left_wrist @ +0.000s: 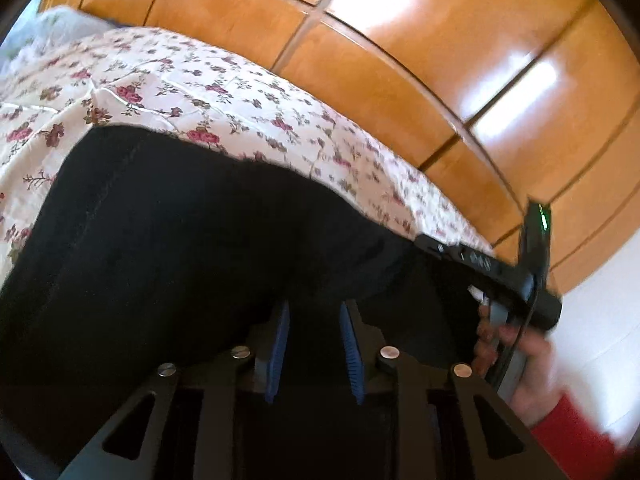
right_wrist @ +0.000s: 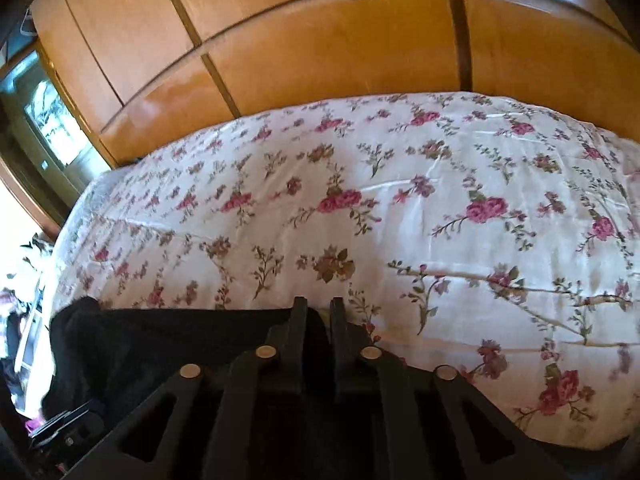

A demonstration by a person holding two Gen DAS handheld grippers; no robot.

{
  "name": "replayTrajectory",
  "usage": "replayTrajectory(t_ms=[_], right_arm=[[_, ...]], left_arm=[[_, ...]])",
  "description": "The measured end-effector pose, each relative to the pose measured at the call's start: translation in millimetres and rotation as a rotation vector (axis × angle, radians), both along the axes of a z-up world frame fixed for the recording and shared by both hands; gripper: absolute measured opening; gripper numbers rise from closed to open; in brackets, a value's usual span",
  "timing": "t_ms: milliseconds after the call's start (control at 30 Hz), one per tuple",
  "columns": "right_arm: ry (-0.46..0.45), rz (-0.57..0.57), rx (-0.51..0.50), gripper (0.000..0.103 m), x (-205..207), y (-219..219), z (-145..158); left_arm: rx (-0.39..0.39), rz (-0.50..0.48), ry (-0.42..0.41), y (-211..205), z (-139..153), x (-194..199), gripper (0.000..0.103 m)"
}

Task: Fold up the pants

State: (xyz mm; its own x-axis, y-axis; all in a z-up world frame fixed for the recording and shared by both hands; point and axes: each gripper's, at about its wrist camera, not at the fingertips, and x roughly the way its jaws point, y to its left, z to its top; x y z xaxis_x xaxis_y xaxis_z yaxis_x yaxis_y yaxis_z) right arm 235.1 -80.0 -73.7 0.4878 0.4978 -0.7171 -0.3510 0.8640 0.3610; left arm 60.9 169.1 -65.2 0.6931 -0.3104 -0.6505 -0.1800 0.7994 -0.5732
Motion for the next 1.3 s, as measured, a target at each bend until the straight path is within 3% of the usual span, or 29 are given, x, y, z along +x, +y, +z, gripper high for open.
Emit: replayTrajectory(t_ms=[33, 67, 133, 200, 333, 400, 467, 500, 567, 700, 767, 900, 967, 1033, 1300], right_arm=[[-0.019, -0.023, 0.015, 0.035, -4.5, -6.0, 5.2], [-0.052, -0.041, 0.063, 0.042, -12.2, -13.1, 13.9], [-0.082, -0.014, 0.141, 0.042, -24.6, -19.7, 26.2], [-0.107, 0.045, 0.131, 0.041, -39.1, -13.8, 34.5], [-0.087, 0.170, 0.002, 0.028, -52.8, 12.3, 23.1], [-0.050, 0.170, -0.061, 0.024, -45.8, 20.1, 7.1], [-0.005, 0.136, -0.085, 0.006, -34.1, 19.1, -6.9], [0.007, 0.114, -0.084, 0.000, -29.0, 17.2, -11.6], [0.013, 0.091, -0.056, 0.000, -23.6, 13.5, -16.2], [-0.029, 0.090, -0.102, 0.000, -28.7, 18.1, -15.4], [-0.036, 0.086, -0.071, 0.000, -29.9, 12.0, -8.9], [-0.047, 0.009, 0.066, 0.014, -56.3, -18.7, 15.7], [-0.061, -0.029, 0.117, 0.041, -77.0, -36.4, 23.6], [-0.081, -0.071, 0.152, 0.050, -101.2, -59.7, 28.1], [-0.078, -0.298, 0.155, 0.050, -167.4, -165.6, 22.9]], left_arm=[[-0.007, 0.010, -0.010, 3.3, 2.9, 3.2, 0.027], [-0.001, 0.024, -0.022, 8.0, 8.1, 7.7, 0.027], [0.028, 0.045, -0.023, 15.2, 13.8, 17.4, 0.027], [0.054, 0.065, -0.013, 22.4, 15.5, 26.6, 0.027], [0.159, 0.135, 0.065, 39.2, 2.0, 38.9, 0.026], [0.220, 0.160, 0.075, 46.4, -8.2, 36.5, 0.014], [0.304, 0.184, 0.045, 45.9, -10.9, 29.2, 0.007], [0.300, 0.185, 0.036, 46.9, -12.7, 27.1, 0.007], [0.285, 0.187, 0.029, 49.6, -14.7, 26.2, 0.007], [0.291, 0.185, 0.027, 50.2, -14.3, 28.5, 0.005], [0.283, 0.170, 0.020, 48.2, -8.3, 25.2, 0.014], [0.236, 0.164, -0.034, 35.3, 7.5, 7.3, 0.029], [0.203, 0.129, -0.066, 18.4, 13.5, -4.0, 0.031], [0.178, 0.086, -0.079, -0.5, 15.4, -10.5, 0.035], [0.177, -0.103, -0.046, -80.8, -1.6, -23.1, 0.038]])
